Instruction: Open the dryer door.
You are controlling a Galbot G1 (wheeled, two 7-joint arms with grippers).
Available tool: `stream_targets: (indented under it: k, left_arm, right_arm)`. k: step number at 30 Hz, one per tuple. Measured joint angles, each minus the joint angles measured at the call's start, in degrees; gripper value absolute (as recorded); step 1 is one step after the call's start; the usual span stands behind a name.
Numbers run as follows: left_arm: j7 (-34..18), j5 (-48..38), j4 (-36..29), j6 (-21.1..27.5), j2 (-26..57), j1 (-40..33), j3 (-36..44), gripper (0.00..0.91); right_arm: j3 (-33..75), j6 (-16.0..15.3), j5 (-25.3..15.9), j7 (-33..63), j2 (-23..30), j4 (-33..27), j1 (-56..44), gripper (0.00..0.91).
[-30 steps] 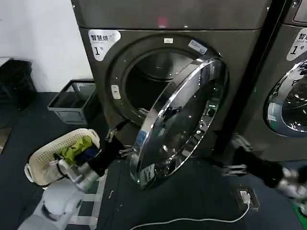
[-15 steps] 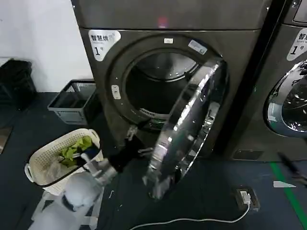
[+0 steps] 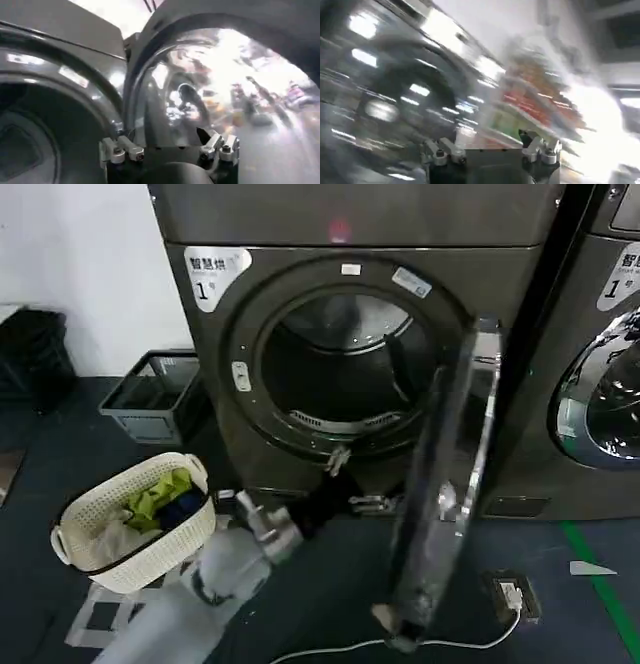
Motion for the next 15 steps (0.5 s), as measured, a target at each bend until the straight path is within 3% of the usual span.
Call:
stream_targets:
  k: [7, 15]
  left_arm:
    - [0.13, -0.15, 4.18, -0.09, -4.23, -4.79, 5.35, 0.907]
    - [0.16, 0.05, 9.11, -0.19, -9.85, -9.09, 10.46, 0.907]
  right_arm:
    - [5.09, -6.58, -3.91, 9.66, 3.49, -1.85, 1.01, 0.907]
    - [9.42, -7.87, -10.73, 19.53, 5.88, -4.49, 1.26, 0.907]
